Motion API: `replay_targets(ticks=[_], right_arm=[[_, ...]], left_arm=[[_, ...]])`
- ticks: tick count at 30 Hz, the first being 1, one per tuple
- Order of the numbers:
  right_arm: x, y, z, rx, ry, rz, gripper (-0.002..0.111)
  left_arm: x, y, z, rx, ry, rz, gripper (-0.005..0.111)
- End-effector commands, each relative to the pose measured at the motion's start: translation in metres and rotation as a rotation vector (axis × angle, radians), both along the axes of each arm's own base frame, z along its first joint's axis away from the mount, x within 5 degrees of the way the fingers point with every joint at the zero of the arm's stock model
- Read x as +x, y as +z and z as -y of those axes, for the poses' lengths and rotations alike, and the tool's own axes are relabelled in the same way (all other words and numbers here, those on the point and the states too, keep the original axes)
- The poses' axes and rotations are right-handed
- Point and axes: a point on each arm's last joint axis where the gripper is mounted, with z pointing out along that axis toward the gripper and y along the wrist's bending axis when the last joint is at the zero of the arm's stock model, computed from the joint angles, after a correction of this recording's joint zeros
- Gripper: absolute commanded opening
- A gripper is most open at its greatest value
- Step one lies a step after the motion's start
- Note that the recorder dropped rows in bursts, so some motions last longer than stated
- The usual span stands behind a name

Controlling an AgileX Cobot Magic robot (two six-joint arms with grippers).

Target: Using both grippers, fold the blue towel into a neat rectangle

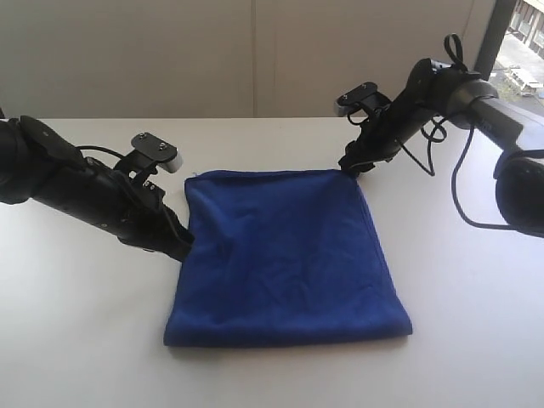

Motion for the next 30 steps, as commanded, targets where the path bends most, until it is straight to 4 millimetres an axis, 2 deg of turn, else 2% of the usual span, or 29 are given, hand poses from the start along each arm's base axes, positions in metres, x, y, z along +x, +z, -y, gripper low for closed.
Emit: replay_targets(ticks=[1,4,6,8,11,15,21,30], right_arm=[[0.002,-0.002,0.004,0.009,-0.038,0.010,0.058],[0.002,0.001,0.004,0.016,-0.055,0.018,0.062],[0.002,0.003,0.003,0.025,-0.056,0.020,0.062],[0.002,0.004,0.003,0.028,-0.058,0.021,0.062],[0.002,0.004,0.003,0.028,-0.058,0.021,0.061],[0.002,0.004,0.003,0.026,-0.058,0.021,0.061],[0.003,0.004,0.006,0.023,-0.066,0.029,0.061],[0.002,0.003,0.024,0.055,-0.146,0.003,0.061]], left_arm=[[-0.004,0.001,0.002,-0.011,-0.014,-0.015,0.000],[-0.003,-0.001,0.002,-0.007,-0.009,-0.014,0.000],[-0.002,-0.009,0.003,-0.013,0.004,-0.043,0.000],[-0.003,-0.027,0.016,-0.034,-0.044,-0.081,0.000],[-0.003,-0.036,0.040,-0.065,-0.082,-0.069,0.000],[-0.002,-0.048,0.054,-0.032,-0.101,-0.057,0.000],[-0.008,-0.059,0.052,0.019,-0.113,-0.133,0.000],[-0.013,-0.067,0.039,0.173,-0.109,-0.205,0.000]])
